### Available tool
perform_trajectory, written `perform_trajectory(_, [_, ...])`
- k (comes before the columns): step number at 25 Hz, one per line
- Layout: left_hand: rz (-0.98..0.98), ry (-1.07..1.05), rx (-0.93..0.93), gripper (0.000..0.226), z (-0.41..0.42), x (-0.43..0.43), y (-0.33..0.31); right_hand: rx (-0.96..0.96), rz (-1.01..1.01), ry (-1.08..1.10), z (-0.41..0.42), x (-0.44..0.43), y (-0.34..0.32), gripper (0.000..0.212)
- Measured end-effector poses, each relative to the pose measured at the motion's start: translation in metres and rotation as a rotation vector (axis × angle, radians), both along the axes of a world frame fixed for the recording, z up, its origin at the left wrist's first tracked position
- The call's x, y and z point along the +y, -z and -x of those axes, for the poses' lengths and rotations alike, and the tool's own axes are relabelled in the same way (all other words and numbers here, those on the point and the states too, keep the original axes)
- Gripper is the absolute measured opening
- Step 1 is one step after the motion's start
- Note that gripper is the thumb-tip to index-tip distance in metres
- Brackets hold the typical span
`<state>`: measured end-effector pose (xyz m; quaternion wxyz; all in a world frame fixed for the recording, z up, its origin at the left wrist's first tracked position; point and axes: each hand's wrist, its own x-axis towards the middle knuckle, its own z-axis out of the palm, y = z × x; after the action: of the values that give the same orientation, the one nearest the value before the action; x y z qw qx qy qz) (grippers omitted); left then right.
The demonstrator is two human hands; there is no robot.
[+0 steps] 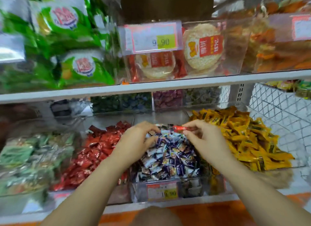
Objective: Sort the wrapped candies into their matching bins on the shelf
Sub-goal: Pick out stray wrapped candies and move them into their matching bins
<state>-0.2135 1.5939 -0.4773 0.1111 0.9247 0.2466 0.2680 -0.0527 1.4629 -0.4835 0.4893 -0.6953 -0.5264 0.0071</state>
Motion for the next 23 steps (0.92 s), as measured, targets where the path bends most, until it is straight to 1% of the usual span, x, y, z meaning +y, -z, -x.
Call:
perform_trajectory(4, [0.012,-0.115,-0.184,0.014,0.054,0.016,0.004,0.002,0.000,-0.111,0.046,0.037,0.003,0.007])
perform_trajectory(7, [0.061,-0.255,-0.331,0.015,0.096,0.030,0.011,-0.037,0.008,-0.185,0.089,0.079,0.001,0.012])
perform_trajectory(8, [0.088,-0.281,-0.372,0.018,0.106,0.034,0.012,-0.077,0.022,-0.167,0.099,0.094,0.002,0.021])
perform_trajectory(9, [0.109,-0.303,-0.398,0.021,0.114,0.037,0.012,-0.142,0.075,-0.139,0.106,0.108,0.004,0.034])
perform_trajectory(11, [0.109,-0.328,-0.401,0.022,0.119,0.039,0.010,-0.309,0.248,-0.102,0.112,0.122,0.009,0.065])
perform_trajectory(12, [0.103,-0.333,-0.388,0.020,0.119,0.038,0.010,-0.337,0.295,-0.113,0.111,0.122,0.010,0.072])
perform_trajectory(13, [0.105,-0.330,-0.375,0.018,0.117,0.036,0.010,-0.325,0.307,-0.135,0.107,0.116,0.008,0.073])
perform_trajectory(16, [0.138,-0.285,-0.353,0.014,0.097,0.026,0.012,-0.263,0.266,-0.168,0.086,0.085,0.004,0.056])
perform_trajectory(19, [0.160,-0.212,-0.323,0.015,0.058,0.009,0.010,-0.268,0.251,-0.133,0.057,0.048,0.000,0.044])
perform_trajectory(23, [0.174,-0.059,-0.269,0.014,-0.010,-0.020,0.005,-0.268,0.240,-0.051,0.004,-0.005,0.000,0.034])
